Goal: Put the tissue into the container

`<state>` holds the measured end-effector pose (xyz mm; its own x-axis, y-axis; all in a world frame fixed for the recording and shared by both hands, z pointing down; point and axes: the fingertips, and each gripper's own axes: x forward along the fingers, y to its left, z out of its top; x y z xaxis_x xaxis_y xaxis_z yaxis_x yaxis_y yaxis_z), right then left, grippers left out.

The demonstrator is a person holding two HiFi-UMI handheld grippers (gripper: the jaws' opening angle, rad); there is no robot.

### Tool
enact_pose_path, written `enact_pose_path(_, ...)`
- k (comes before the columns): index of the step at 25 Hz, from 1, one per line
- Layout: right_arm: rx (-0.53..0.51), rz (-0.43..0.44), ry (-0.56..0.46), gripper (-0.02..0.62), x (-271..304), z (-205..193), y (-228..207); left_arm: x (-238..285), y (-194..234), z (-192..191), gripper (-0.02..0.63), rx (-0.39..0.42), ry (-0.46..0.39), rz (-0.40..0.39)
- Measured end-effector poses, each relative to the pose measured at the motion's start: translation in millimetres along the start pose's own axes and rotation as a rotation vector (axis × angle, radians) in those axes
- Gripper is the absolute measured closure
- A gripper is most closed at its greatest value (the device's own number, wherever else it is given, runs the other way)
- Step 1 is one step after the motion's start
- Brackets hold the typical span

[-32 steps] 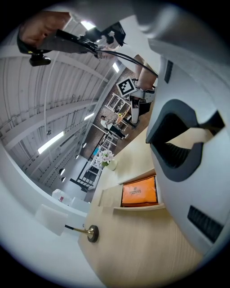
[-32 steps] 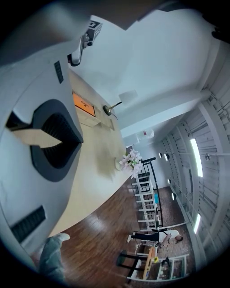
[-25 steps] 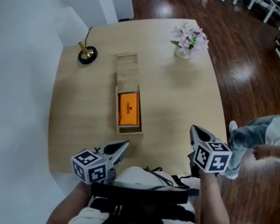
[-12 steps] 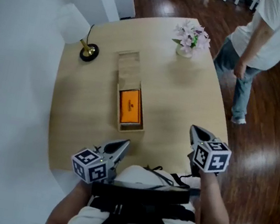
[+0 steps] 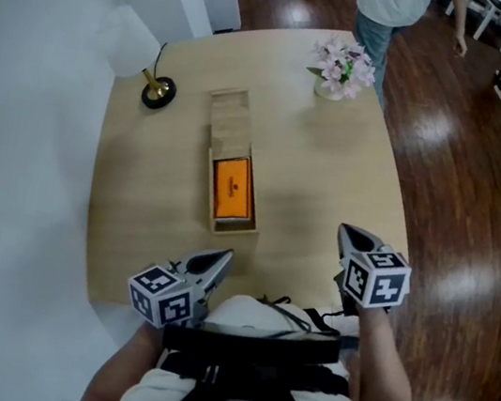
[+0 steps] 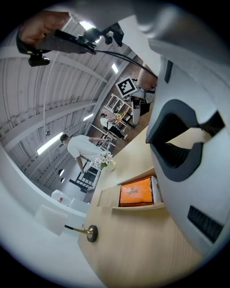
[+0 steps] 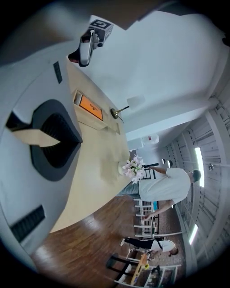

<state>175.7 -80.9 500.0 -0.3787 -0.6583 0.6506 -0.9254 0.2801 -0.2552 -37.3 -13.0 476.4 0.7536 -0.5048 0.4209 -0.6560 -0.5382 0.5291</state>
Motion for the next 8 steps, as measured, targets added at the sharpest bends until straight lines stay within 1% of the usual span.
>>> enact_pose_path(8,-0.036,0.002,0.021,0.592,3.8,-0.6,5.4,-0.4,0.5,0.0,0.604,0.003,0.005,-0.001)
